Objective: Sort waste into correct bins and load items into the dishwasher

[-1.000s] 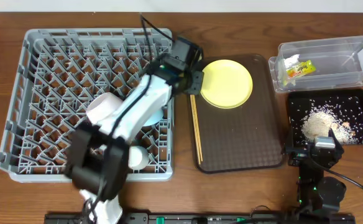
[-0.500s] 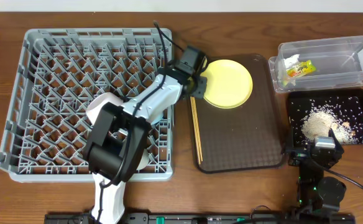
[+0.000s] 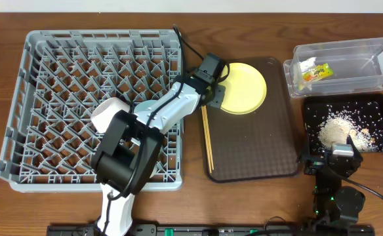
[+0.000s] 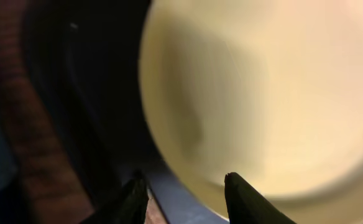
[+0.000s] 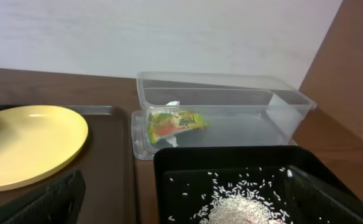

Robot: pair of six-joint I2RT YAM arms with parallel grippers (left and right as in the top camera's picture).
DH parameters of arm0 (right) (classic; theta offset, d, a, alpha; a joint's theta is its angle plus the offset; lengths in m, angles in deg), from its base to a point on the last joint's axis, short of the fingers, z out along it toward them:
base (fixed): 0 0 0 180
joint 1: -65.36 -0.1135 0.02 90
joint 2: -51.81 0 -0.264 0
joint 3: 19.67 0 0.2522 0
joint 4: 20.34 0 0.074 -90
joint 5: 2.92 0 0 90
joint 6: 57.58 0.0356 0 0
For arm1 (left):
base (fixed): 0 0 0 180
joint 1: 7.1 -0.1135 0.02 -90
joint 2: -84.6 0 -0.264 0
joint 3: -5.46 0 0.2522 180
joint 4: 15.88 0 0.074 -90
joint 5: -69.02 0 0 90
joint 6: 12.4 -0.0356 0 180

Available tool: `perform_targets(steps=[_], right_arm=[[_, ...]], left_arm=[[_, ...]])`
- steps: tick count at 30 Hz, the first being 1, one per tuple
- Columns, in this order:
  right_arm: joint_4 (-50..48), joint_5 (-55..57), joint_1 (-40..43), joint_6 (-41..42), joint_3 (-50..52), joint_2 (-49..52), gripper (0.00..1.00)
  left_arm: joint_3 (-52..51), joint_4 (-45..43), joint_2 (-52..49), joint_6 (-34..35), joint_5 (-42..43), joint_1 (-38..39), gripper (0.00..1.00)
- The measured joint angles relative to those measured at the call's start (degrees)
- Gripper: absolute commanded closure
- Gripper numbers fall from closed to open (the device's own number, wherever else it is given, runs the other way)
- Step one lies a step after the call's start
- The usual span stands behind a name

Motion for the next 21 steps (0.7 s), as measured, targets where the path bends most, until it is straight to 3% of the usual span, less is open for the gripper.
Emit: perform_targets(steps=[5,13,21], right_arm=[[0.0,0.0,0.0,0.0,0.0,0.0,0.01],[0.0,0.0,0.0,0.0,0.0,0.0,0.01],[0.0,0.0,0.0,0.0,0.0,0.0,0.01]], left_arm=[[0.0,-3.0,-2.5,0.5,-1.7,0.0,0.62],[0.0,-4.6,-3.8,1.0,-2.4,0.9,0.94],[0.0,-4.0,-3.7,0.8,-2.3,2.2,0.94]])
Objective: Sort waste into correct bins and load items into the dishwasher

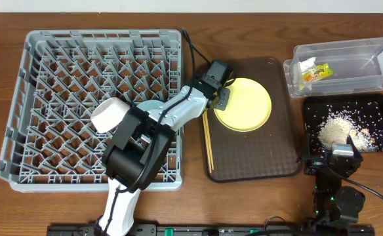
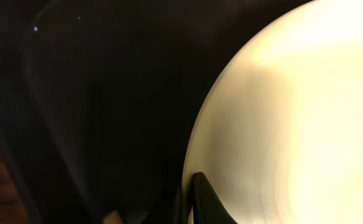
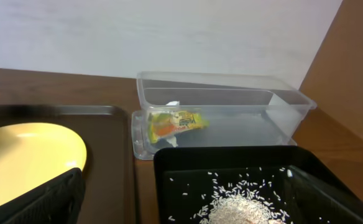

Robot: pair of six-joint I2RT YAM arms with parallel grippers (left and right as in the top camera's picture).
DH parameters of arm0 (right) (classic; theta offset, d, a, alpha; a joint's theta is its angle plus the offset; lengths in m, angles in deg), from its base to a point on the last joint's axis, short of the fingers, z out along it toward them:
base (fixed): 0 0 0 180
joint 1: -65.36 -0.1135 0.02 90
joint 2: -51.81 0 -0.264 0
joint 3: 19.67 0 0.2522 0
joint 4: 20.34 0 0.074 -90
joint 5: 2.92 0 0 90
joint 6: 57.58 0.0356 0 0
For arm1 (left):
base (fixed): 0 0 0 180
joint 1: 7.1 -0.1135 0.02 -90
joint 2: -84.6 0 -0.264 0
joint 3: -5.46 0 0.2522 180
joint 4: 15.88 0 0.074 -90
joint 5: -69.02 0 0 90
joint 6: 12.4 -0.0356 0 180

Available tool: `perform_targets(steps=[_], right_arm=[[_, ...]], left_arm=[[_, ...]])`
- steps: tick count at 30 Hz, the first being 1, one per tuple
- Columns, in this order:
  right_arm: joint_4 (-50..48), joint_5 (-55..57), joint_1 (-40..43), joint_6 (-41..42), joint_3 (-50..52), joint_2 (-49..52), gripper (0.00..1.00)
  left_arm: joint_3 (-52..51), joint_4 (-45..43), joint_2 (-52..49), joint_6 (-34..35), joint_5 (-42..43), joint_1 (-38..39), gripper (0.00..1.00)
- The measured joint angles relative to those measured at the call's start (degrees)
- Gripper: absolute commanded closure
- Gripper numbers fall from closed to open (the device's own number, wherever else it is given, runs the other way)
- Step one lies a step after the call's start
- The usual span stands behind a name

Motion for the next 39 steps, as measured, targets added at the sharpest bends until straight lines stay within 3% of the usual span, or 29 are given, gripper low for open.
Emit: perform_targets(steps=[6,10,21,24,27,31,39], right_arm=[[0.0,0.0,0.0,0.0,0.0,0.0,0.01],[0.0,0.0,0.0,0.0,0.0,0.0,0.01],[0.0,0.0,0.0,0.0,0.0,0.0,0.01],[0.0,0.0,0.0,0.0,0.0,0.0,0.01],[0.0,0.0,0.0,0.0,0.0,0.0,0.01],[0.0,0.0,0.0,0.0,0.0,0.0,0.01],[0.0,0.0,0.0,0.0,0.0,0.0,0.01]], left_arm=[[0.0,5.9,3.4,0.0,0.2,0.0,0.94],[0.7,13.7,10.9,-0.8,-4.4,0.1,0.94],[3.8,38.4,37.7,-4.2,-37.8,0.0,0.94],[3.8,40.4,40.6,-4.4,-41.9,0.0,0.94],[3.7,39.1,41.0,-4.7,-38.9,0.0,0.83],[2.6,32.4,38.0,-4.9,-27.1,0.0,0.61],[1.7,23.3,20.8,-3.9,-8.9,0.1,0.52]])
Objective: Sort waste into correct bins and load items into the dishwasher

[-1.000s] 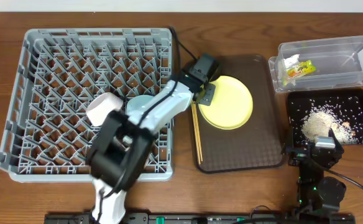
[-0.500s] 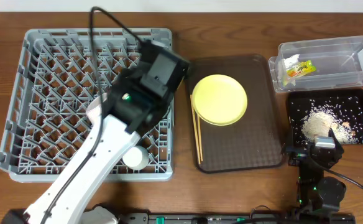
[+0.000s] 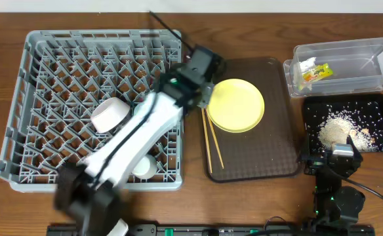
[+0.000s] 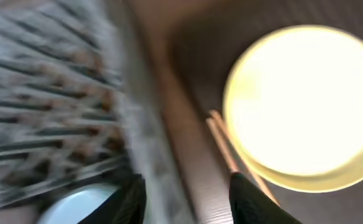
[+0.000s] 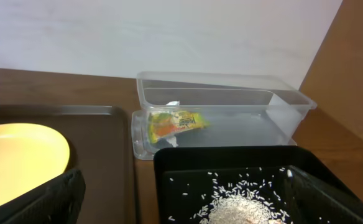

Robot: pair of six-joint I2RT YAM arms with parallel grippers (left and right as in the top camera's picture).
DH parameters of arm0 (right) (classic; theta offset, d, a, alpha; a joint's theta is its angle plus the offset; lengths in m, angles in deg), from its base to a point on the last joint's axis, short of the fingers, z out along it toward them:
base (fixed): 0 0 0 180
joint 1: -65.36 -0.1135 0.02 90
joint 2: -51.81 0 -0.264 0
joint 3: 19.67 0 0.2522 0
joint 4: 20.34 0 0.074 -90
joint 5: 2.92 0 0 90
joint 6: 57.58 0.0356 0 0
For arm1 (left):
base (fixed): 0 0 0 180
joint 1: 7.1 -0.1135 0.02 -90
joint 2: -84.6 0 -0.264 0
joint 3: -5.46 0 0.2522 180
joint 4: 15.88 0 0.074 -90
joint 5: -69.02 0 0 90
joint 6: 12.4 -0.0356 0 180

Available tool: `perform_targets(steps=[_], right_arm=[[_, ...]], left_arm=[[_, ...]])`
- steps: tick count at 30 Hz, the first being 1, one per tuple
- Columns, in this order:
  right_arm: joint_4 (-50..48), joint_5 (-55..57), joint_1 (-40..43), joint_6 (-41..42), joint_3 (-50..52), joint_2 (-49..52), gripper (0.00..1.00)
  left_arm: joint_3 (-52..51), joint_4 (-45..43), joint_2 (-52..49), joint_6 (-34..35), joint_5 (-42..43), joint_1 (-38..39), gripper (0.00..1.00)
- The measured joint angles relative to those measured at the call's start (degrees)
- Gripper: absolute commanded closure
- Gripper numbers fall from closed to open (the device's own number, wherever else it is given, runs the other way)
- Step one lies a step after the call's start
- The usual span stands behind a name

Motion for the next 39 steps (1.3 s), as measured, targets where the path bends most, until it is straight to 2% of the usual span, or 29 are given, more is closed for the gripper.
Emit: perform_targets(steps=[9,20,24,28,33,36,39], right_arm=[[0.0,0.0,0.0,0.0,0.0,0.0,0.01],[0.0,0.0,0.0,0.0,0.0,0.0,0.01],[0.0,0.0,0.0,0.0,0.0,0.0,0.01],[0.0,0.0,0.0,0.0,0.0,0.0,0.01],[0.0,0.0,0.0,0.0,0.0,0.0,0.01],[0.0,0.0,0.0,0.0,0.0,0.0,0.01],[0.0,0.0,0.0,0.0,0.0,0.0,0.01]], left_arm=[[-0.8,-10.7,-15.9,2.4,9.7,0.0,0.51],[-0.8,-17.7,-17.8,-2.2,10.8,0.0,0.53],[-0.8,-19.0,-18.4,-3.3,10.5,0.0,0.59],[-0.8,-19.3,-20.4,-3.8,11.3,0.0,0.74],[-0.6,-19.3,-21.0,-4.0,12.2,0.1,0.81],[-0.6,-19.2,-21.0,-4.0,12.4,0.0,0.80],[-0.4,-18.7,-21.0,-4.0,12.5,0.0,0.68]])
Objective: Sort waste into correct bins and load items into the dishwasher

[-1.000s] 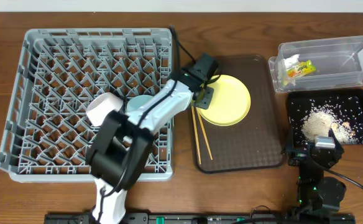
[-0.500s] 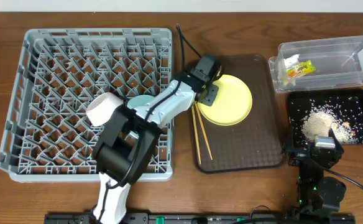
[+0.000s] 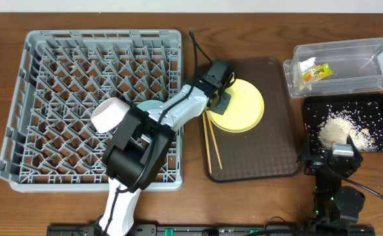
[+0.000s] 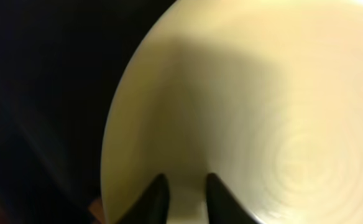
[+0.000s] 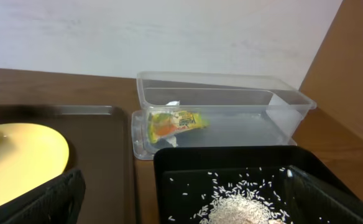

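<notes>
A yellow plate [image 3: 242, 105] lies on the brown tray [image 3: 263, 157], with two chopsticks [image 3: 211, 141] splayed beside its left edge. My left gripper [image 3: 220, 90] hangs low over the plate's left part. In the left wrist view its fingertips [image 4: 158, 198] stand a narrow gap apart above the plate [image 4: 275, 106], with only plate surface between them. The grey dish rack [image 3: 21, 98] holds a white cup [image 3: 109, 115] and a pale blue bowl [image 3: 145, 105]. My right gripper [image 5: 184, 202] rests wide open at the table's front right, holding nothing.
A clear bin [image 3: 349, 49] at the back right holds a yellow-green wrapper [image 3: 314, 72]. In front of it a black bin holds spilled rice [image 3: 339, 128]. The left arm stretches across the rack's right side.
My left gripper was raised above the rack's right edge with its jaws wide. Now it is down over the plate's left part with a narrower gap. Plate and chopsticks lie as before.
The plate first lay at the tray's back with my open left gripper at its left rim. Then the gripper was shut at that rim and the plate lay nearer the tray's middle. Later the gripper was up and open, one chopstick skewed. Now it is low over the plate.
</notes>
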Robot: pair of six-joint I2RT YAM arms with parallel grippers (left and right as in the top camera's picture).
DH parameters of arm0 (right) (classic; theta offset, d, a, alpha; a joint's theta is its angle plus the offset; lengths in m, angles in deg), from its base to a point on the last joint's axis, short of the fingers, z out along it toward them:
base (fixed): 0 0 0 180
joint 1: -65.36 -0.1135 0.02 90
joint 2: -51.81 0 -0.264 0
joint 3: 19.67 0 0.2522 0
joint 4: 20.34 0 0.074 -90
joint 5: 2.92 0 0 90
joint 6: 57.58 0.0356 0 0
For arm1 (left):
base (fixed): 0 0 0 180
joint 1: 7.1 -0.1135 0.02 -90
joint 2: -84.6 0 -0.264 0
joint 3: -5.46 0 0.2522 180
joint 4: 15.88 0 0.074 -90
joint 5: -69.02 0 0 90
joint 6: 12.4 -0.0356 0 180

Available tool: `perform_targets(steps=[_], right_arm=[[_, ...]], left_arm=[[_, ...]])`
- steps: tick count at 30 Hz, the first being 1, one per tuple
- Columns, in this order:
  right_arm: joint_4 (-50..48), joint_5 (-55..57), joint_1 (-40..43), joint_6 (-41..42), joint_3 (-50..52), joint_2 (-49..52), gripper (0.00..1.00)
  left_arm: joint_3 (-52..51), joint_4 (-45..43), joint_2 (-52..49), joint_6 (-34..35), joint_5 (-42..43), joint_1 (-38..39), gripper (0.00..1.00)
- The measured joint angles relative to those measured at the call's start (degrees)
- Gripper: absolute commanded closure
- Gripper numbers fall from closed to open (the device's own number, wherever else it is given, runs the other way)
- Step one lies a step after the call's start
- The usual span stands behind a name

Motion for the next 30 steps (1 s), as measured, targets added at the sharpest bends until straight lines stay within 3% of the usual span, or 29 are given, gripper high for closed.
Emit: perform_targets(steps=[4,12,25,30], right_arm=[[0.0,0.0,0.0,0.0,0.0,0.0,0.01],[0.0,0.0,0.0,0.0,0.0,0.0,0.01],[0.0,0.0,0.0,0.0,0.0,0.0,0.01],[0.0,0.0,0.0,0.0,0.0,0.0,0.01]], left_arm=[[0.2,1.0,0.5,0.2,-0.2,0.0,0.59],[1.2,1.0,4.0,-1.1,-4.9,-1.6,0.57],[1.5,-0.7,0.2,-1.5,-3.8,-3.4,0.58],[1.5,-0.7,-1.0,-1.6,-0.9,-3.4,0.68]])
